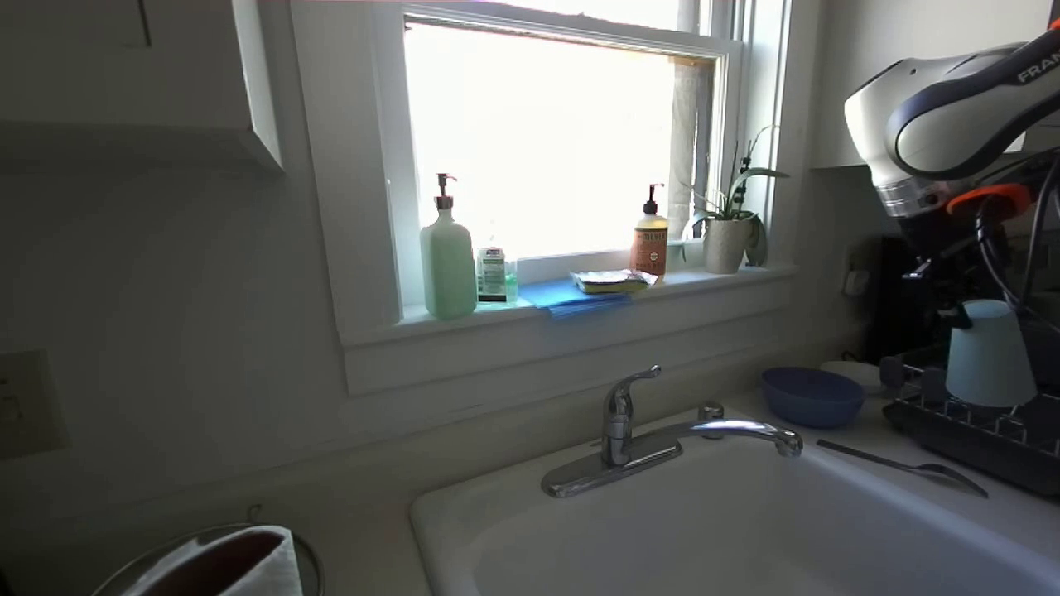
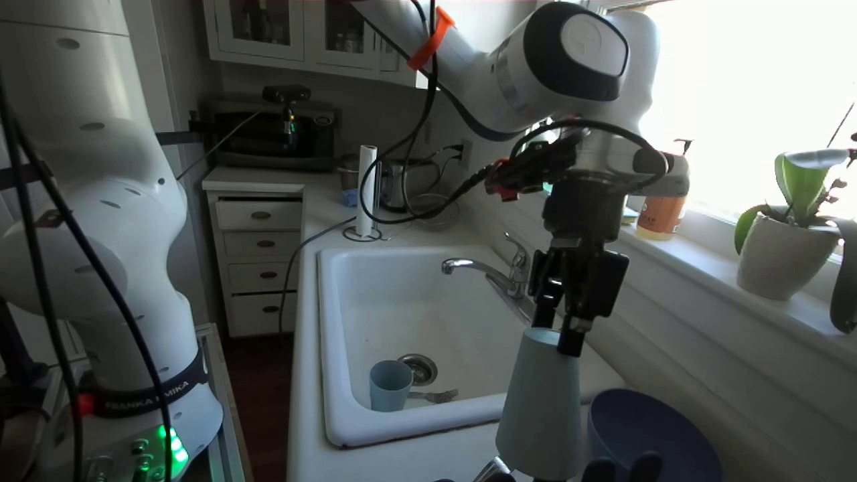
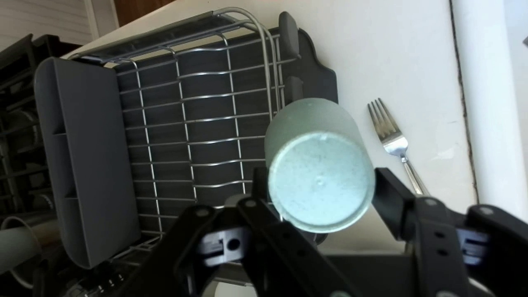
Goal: Place the cup on the counter upright
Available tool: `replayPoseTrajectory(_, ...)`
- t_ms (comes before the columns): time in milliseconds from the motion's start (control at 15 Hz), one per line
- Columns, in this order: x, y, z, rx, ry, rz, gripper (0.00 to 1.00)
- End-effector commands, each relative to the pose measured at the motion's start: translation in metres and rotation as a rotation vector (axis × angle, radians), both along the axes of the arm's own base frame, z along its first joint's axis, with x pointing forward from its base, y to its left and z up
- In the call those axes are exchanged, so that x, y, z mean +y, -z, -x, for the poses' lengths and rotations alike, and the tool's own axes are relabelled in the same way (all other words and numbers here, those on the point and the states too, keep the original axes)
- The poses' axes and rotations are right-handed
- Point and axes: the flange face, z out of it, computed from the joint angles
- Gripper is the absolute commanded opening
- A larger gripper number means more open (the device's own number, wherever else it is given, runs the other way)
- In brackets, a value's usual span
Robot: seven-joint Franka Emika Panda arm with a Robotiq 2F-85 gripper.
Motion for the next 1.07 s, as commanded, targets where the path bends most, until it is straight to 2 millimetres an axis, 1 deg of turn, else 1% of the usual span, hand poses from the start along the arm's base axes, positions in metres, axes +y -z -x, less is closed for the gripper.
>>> replayPoseTrajectory(0, 0.016, -0.024, 0.003, -0.006, -0.037, 0.017, 0.4)
replayPoseTrajectory(200, 0.033, -0.036, 0.002, -0.045, -0.057, 0.035, 0.4)
replayPoseTrajectory(400, 0.044, -0.033, -0.004, -0.085, -0.071, 0.052, 0.4)
replayPoseTrajectory(533, 0.05, -0.023, -0.009, -0.129, -0.071, 0.052, 0.4)
replayPoseTrajectory(733, 0.059, -0.002, -0.016, -0.214, -0.12, 0.067, 0.4)
replayPoseTrajectory(1000, 0.061, 0.029, -0.024, -0.347, -0.166, 0.126, 0.4)
